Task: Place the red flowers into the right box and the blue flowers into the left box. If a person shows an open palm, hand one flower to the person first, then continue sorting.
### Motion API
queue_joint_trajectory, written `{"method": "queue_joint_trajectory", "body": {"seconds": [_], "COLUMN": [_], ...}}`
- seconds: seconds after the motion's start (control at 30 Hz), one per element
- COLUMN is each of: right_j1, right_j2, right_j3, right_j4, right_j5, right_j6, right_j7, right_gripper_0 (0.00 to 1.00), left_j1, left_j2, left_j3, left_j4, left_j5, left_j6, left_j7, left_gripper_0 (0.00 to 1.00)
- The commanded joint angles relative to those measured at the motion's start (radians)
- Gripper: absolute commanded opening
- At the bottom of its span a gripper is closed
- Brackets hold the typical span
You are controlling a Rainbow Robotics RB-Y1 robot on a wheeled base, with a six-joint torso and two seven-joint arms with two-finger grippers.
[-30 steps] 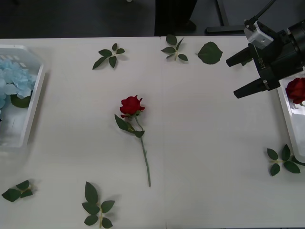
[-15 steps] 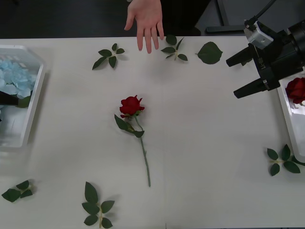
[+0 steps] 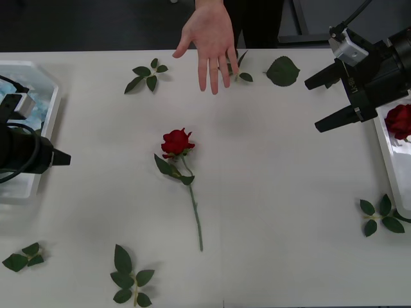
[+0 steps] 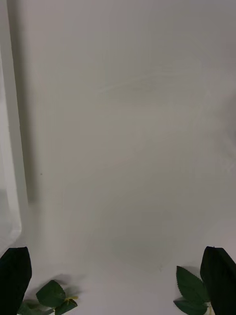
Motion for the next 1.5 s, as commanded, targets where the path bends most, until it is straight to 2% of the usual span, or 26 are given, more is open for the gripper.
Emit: {"method": "queue_joint_trajectory", "body": {"seconds": [0.03,0.4,0.47,0.57,0.77,1.03,1.2,1.5], "right_j1": [0.001,0.001,0.001,0.001,0.001,0.001,0.001,0.001], "right_j2": [-0.026,-0.026,-0.026,-0.026,-0.026,-0.026,-0.026,-0.026], "right_j3": [-0.025,-0.025,-0.025,-0.025,-0.025,-0.025,-0.025,-0.025], "right_j4": [-0.005,-0.005,-0.005,-0.005,-0.005,-0.005,-0.005,-0.005], "right_j5": [-0.013,-0.013,-0.013,-0.013,-0.013,-0.013,-0.013,-0.013], "right_j6": [-0.008,-0.008,-0.008,-0.008,-0.008,-0.008,-0.008,-0.008], "right_j7": [-0.016,-0.016,-0.016,-0.016,-0.016,-0.016,-0.016,-0.016], "right_gripper_0": [1.00,1.00,1.00,1.00,1.00,1.00,1.00,1.00], "left_j1": [-0.031,-0.031,-0.034,-0.062,-0.129,-0.238,-0.307,-0.441], "left_j2": [-0.009,-0.009,-0.018,-0.035,-0.096,-0.204,-0.288,-0.425], "left_j3": [0.001,0.001,-0.011,-0.083,-0.242,-0.468,-0.595,-0.750], "left_j4": [-0.024,-0.024,-0.024,-0.038,-0.078,-0.075,-0.029,0.144], "left_j5": [-0.005,0.007,0.049,0.047,-0.094,-0.286,-0.387,-0.413], "left_j6": [0.005,-0.012,-0.034,-0.060,-0.061,-0.060,-0.045,-0.045], "left_j7": [-0.026,-0.005,0.058,0.161,0.324,0.440,0.462,0.465], "left_gripper_0": [1.00,1.00,1.00,1.00,1.00,1.00,1.00,1.00]}}
